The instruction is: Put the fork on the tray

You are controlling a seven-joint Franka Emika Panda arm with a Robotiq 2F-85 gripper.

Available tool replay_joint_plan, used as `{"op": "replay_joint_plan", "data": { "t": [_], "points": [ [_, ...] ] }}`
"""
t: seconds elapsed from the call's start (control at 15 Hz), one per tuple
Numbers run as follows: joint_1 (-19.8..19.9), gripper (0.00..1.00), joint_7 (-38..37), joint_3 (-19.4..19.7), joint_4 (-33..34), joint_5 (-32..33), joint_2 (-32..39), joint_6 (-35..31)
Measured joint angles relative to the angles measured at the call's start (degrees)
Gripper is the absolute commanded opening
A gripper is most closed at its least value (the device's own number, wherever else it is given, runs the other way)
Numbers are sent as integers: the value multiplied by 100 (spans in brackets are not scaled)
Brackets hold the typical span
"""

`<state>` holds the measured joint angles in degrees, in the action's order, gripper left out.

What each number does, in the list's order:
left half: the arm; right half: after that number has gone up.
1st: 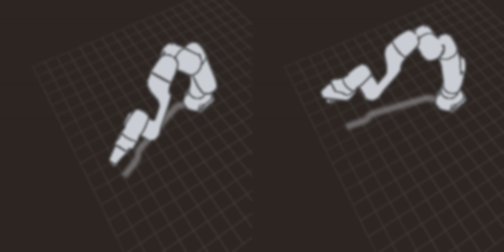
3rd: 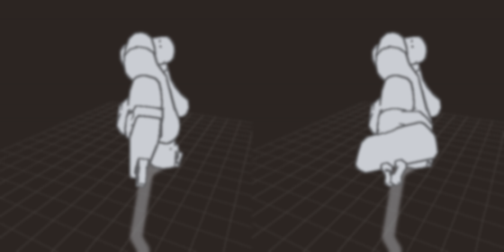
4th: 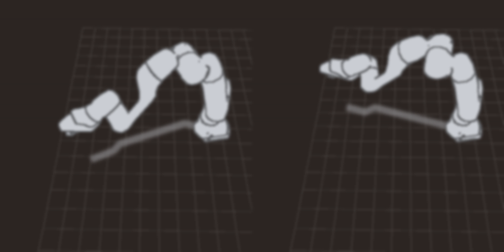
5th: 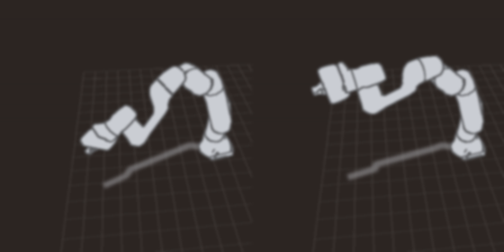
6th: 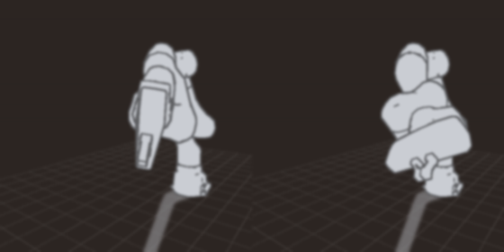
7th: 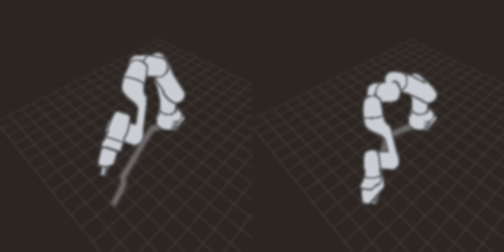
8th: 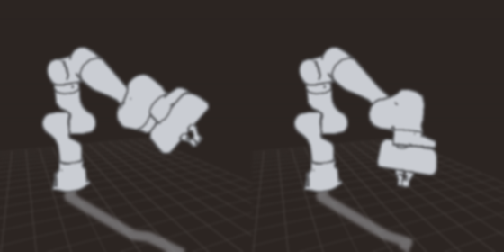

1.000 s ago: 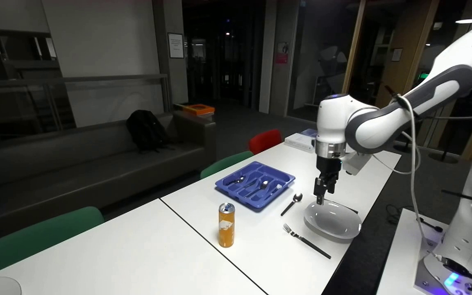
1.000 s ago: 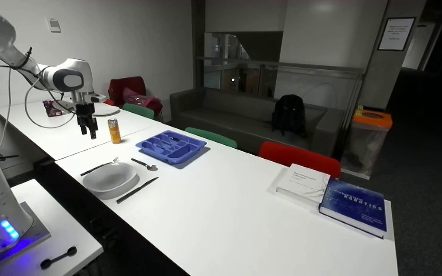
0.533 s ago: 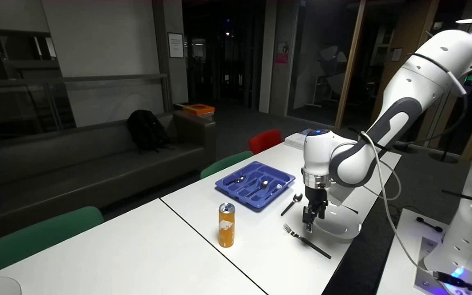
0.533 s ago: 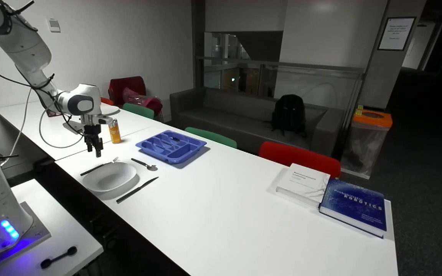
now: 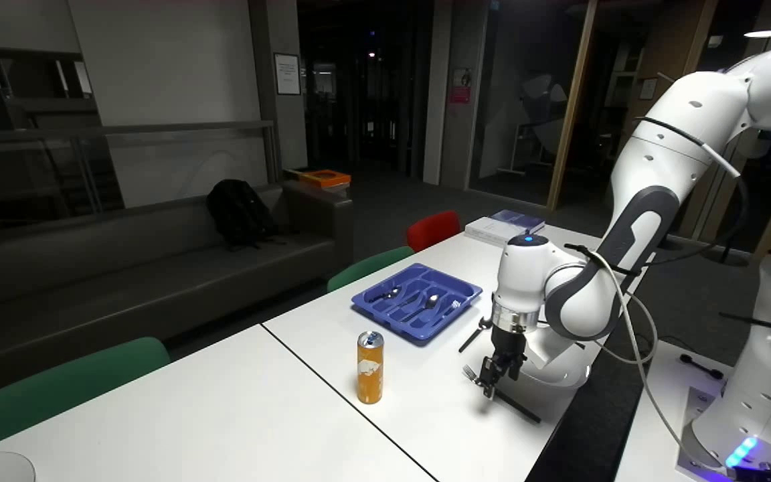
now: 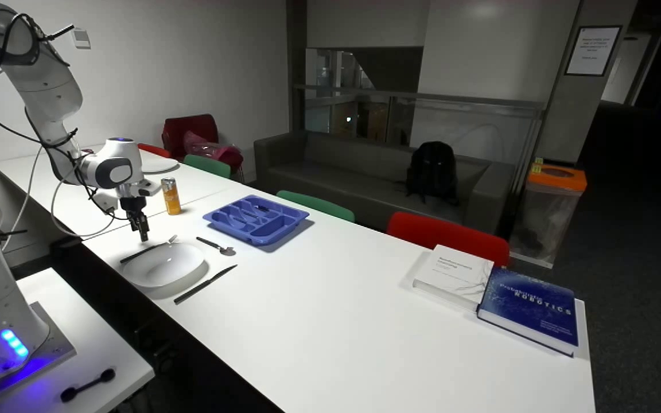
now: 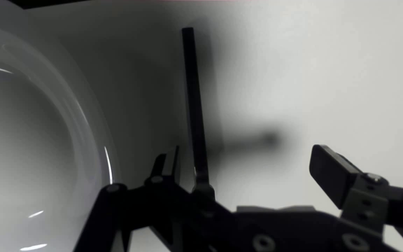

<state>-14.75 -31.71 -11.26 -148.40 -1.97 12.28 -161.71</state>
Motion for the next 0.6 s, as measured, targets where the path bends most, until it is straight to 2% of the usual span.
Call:
{"op": "replay_joint_plan", "data": {
  "t": [0.27,0.47,0.6],
  "points": [
    [-532,100,-832,379,-48,386,34,-62],
    [-924,100,-1626,746,-60,1180,41,46],
    [-1062,100,-1966,903,-44,1700,42,377]
  ]
}}
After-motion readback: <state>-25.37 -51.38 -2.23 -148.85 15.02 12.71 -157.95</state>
